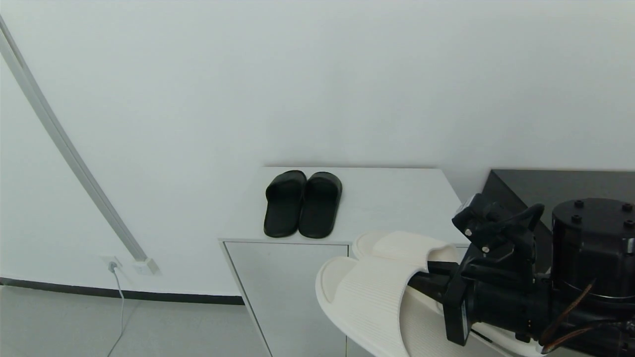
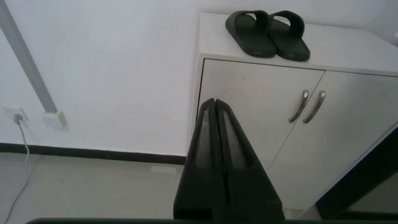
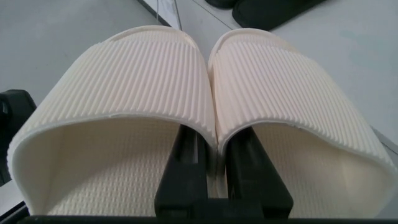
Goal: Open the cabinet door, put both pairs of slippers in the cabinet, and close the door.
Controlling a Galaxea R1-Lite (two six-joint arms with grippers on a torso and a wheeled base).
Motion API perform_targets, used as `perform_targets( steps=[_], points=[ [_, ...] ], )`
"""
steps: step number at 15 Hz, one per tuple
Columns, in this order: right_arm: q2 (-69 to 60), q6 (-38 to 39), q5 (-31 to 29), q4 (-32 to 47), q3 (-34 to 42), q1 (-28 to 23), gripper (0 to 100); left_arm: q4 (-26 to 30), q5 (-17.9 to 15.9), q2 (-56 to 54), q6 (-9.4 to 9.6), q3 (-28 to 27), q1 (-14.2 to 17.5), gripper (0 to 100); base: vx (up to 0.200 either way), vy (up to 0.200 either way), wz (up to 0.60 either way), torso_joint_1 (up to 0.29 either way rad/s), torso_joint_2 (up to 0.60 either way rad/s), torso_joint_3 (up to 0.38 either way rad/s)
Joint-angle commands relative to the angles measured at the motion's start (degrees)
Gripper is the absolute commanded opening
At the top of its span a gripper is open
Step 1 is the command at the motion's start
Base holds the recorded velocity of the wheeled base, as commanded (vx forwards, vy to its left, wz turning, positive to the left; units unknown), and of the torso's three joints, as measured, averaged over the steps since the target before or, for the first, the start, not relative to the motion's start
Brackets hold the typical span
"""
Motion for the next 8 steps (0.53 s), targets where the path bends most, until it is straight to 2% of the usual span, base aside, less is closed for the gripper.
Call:
perform_targets(
  steps=[1, 3, 8],
  points=[
    [0.2, 0.0, 0.0, 0.0, 0.0, 0.0, 0, -0.1, 0.0, 0.1, -0.04, 0.0, 0.0, 0, 0.000, 0.000, 0.00, 0.000, 0.00, 0.000],
    [0.2, 0.0, 0.1, 0.0, 0.3, 0.0, 0, 0.0, 0.0, 0.1, -0.04, 0.0, -0.1, 0, 0.000, 0.000, 0.00, -0.047, 0.11, 0.055],
    [0.3, 0.0, 0.1, 0.1, 0.4, 0.0, 0, -0.1, 0.0, 0.1, -0.04, 0.0, -0.1, 0, 0.000, 0.000, 0.00, -0.156, 0.36, 0.193]
  ],
)
